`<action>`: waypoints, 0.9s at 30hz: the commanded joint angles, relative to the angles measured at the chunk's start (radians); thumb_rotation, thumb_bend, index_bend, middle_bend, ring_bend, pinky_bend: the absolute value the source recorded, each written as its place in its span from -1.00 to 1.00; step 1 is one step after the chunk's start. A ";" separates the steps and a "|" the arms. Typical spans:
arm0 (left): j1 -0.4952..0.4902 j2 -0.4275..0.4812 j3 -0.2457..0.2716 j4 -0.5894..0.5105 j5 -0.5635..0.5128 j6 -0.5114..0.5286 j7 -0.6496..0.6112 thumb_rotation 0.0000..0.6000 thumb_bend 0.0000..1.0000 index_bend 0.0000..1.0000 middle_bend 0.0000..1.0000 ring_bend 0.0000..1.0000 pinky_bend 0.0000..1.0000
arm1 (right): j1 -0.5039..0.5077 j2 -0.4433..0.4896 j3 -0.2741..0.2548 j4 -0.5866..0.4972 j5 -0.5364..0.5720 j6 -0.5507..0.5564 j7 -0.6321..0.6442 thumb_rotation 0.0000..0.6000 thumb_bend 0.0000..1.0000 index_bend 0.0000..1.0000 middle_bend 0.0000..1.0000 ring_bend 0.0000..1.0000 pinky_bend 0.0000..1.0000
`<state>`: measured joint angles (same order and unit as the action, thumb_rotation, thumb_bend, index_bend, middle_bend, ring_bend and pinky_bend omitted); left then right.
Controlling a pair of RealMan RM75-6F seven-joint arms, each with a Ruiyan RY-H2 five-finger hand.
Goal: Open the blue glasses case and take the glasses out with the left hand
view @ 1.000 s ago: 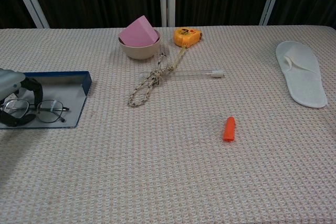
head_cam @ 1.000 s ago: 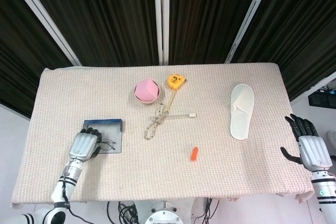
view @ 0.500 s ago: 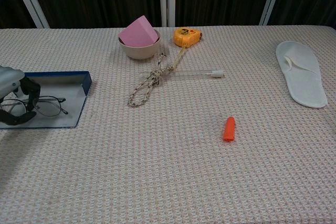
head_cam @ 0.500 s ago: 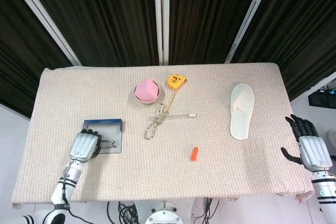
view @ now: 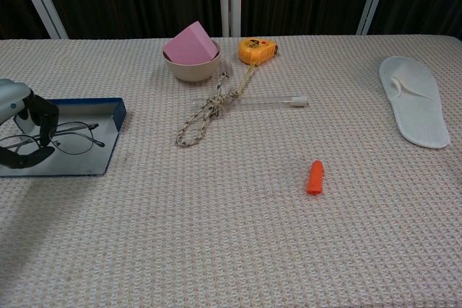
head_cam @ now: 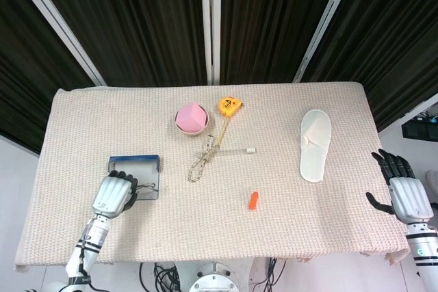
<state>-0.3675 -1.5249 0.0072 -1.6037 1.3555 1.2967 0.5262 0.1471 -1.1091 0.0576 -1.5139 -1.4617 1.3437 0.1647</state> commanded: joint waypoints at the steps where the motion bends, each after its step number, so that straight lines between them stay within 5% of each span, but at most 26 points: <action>1: 0.008 0.033 0.030 -0.108 0.002 -0.016 0.063 1.00 -0.25 0.39 0.02 -0.23 -0.24 | -0.001 0.000 0.000 0.003 0.000 0.001 0.005 1.00 -0.57 -1.00 -1.00 -1.00 -1.00; 16: -0.006 0.079 0.087 -0.252 -0.098 -0.128 0.197 1.00 -0.24 0.27 -0.07 -0.27 -0.27 | -0.008 -0.001 -0.004 0.022 -0.011 0.012 0.035 1.00 -0.57 -1.00 -1.00 -1.00 -1.00; 18: -0.014 0.086 0.083 -0.246 -0.100 -0.143 0.177 1.00 -0.26 0.04 -0.16 -0.33 -0.28 | -0.007 -0.002 -0.004 0.021 -0.011 0.012 0.033 1.00 -0.57 -1.00 -1.00 -1.00 -1.00; 22: -0.021 0.105 0.076 -0.233 -0.084 -0.157 0.124 1.00 -0.35 -0.80 -0.58 -0.62 -0.32 | -0.005 -0.002 -0.002 0.017 -0.011 0.011 0.025 1.00 -0.57 -1.00 -1.00 -1.00 -1.00; 27: -0.023 0.124 0.078 -0.229 -0.070 -0.163 0.085 1.00 -0.49 -1.00 -0.97 -0.84 -0.46 | -0.003 -0.001 0.000 0.010 -0.009 0.010 0.016 1.00 -0.57 -1.00 -1.00 -1.00 -1.00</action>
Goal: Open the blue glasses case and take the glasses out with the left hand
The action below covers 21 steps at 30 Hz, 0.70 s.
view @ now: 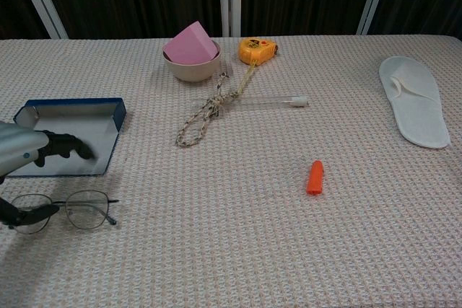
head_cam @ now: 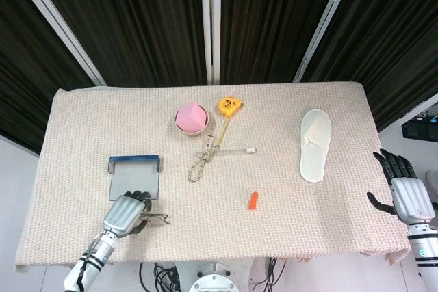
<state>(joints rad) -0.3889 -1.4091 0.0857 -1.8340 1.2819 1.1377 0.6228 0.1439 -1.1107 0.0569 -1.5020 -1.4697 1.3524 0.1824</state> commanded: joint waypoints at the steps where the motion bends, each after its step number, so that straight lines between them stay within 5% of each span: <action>1: -0.001 0.012 -0.001 -0.001 0.006 -0.003 -0.016 1.00 -0.52 -1.00 -0.99 -0.91 -0.52 | 0.000 0.000 0.000 -0.003 -0.001 0.002 -0.003 1.00 -0.57 -1.00 -1.00 -1.00 -1.00; 7: 0.014 0.041 -0.006 -0.034 0.041 0.043 -0.039 1.00 -0.65 -1.00 -1.00 -1.00 -0.70 | -0.001 0.002 0.001 -0.008 -0.004 0.007 -0.004 1.00 -0.57 -1.00 -1.00 -1.00 -1.00; 14: 0.115 0.107 -0.064 0.057 0.237 0.347 -0.195 1.00 -0.64 -1.00 -1.00 -1.00 -0.78 | -0.010 0.002 -0.001 -0.006 -0.007 0.022 -0.001 1.00 -0.57 -1.00 -1.00 -1.00 -1.00; 21: 0.224 0.212 -0.078 0.122 0.127 0.430 -0.286 1.00 -0.62 -1.00 -1.00 -1.00 -0.87 | -0.031 -0.023 -0.003 0.000 -0.010 0.064 -0.049 1.00 -0.57 -1.00 -1.00 -1.00 -1.00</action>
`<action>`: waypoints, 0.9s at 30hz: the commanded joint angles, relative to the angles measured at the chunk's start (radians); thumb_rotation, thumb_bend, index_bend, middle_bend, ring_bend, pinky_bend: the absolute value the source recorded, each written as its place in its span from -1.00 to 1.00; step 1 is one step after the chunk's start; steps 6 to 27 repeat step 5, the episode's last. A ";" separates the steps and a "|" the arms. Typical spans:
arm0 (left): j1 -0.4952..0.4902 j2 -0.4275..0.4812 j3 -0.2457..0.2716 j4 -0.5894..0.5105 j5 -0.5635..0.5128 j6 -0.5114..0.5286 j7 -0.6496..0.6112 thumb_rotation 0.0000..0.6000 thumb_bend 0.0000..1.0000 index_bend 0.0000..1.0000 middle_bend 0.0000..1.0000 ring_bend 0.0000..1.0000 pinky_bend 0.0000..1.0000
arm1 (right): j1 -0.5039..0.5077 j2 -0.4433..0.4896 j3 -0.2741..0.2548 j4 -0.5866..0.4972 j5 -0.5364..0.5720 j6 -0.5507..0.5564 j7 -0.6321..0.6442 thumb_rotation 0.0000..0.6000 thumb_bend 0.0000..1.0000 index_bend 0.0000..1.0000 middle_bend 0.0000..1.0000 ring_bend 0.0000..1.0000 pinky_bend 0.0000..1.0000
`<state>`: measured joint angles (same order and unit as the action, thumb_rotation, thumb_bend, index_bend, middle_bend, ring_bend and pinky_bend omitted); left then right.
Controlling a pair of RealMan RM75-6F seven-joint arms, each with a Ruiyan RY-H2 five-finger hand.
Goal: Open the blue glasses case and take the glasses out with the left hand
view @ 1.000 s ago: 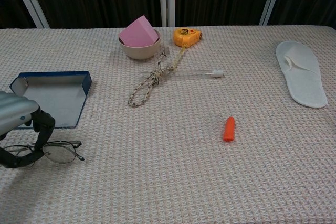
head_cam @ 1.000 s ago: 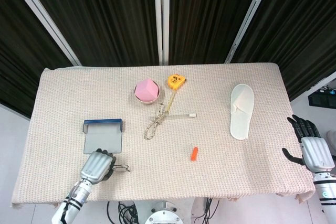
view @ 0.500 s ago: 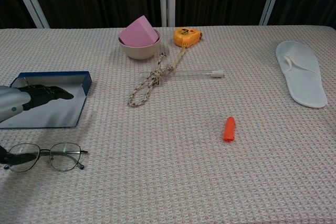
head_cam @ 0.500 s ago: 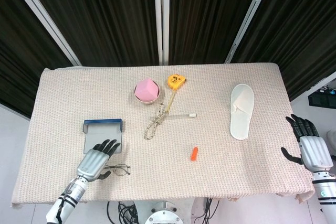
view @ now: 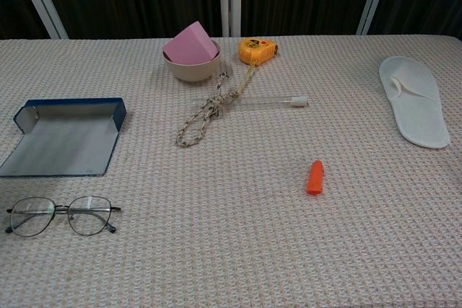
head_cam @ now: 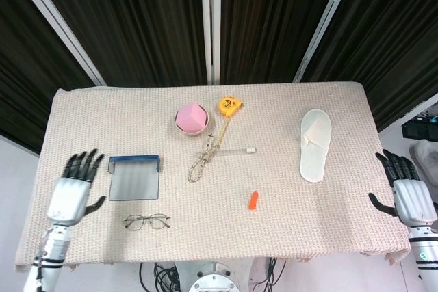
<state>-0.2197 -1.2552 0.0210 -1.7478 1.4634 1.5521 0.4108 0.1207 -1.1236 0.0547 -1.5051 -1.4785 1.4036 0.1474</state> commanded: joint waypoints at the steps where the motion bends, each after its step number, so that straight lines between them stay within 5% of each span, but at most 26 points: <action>1: 0.065 0.066 -0.011 0.042 -0.067 0.013 -0.093 1.00 -0.61 -1.00 -1.00 -1.00 -0.87 | -0.009 -0.013 -0.002 0.003 -0.002 0.014 -0.018 1.00 -0.57 -1.00 -1.00 -1.00 -1.00; 5: 0.099 0.080 -0.007 0.086 -0.090 0.008 -0.177 1.00 -0.62 -1.00 -1.00 -1.00 -0.87 | -0.011 -0.017 -0.002 -0.006 -0.001 0.016 -0.037 1.00 -0.57 -1.00 -1.00 -1.00 -1.00; 27: 0.099 0.080 -0.007 0.086 -0.090 0.008 -0.177 1.00 -0.62 -1.00 -1.00 -1.00 -0.87 | -0.011 -0.017 -0.002 -0.006 -0.001 0.016 -0.037 1.00 -0.57 -1.00 -1.00 -1.00 -1.00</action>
